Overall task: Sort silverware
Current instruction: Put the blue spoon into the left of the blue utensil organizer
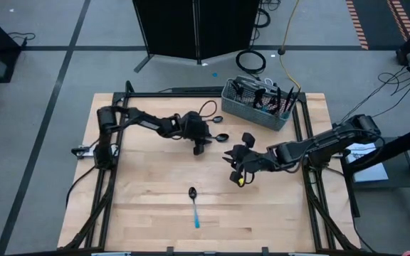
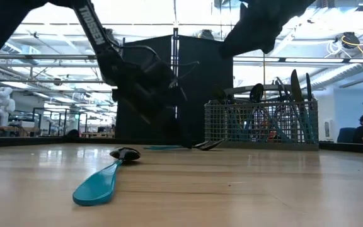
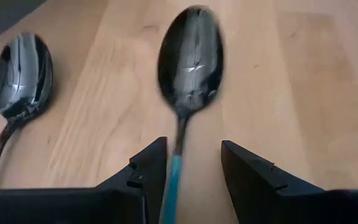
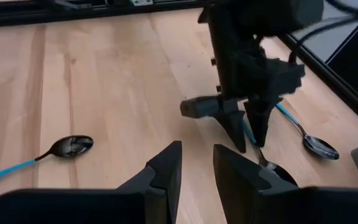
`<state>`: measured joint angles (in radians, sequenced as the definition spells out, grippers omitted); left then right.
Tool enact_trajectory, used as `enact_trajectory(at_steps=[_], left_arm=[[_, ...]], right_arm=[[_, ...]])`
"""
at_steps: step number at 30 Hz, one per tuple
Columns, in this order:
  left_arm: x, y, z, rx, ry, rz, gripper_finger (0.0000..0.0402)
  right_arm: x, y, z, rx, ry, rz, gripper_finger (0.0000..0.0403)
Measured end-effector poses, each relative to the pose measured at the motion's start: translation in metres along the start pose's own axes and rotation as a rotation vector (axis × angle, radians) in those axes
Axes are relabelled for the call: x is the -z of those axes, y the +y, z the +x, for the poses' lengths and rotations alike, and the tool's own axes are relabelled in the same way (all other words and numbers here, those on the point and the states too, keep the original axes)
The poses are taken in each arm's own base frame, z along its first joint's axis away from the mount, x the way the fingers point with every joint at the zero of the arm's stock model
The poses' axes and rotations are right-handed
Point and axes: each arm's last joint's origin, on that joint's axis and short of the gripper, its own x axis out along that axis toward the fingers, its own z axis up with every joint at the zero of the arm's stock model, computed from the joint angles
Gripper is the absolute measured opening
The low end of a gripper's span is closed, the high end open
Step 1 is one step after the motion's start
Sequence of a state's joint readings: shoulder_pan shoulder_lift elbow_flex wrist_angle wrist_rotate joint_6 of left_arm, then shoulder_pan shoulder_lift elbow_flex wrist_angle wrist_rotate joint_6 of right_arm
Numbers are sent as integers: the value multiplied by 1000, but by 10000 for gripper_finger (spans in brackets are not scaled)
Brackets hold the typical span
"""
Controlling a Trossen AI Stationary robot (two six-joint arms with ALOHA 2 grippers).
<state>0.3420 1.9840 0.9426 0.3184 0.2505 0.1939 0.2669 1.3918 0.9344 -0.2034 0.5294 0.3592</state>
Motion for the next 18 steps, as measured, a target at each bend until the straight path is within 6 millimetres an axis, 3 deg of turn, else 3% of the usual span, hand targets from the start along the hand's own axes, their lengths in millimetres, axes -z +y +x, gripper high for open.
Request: enact_trajectory(at_steps=[11, 14, 18], left_arm=[[6, 1, 8, -5, 26, -3, 144], [7, 1, 8, -10, 30, -4, 117], [7, 2, 8, -28, 33, -11, 52]], right_arm=[[0, 1, 0, -2, -3, -28, 86], [0, 1, 0, -2, -3, -28, 86], [0, 1, 0, -2, -4, -23, 86]])
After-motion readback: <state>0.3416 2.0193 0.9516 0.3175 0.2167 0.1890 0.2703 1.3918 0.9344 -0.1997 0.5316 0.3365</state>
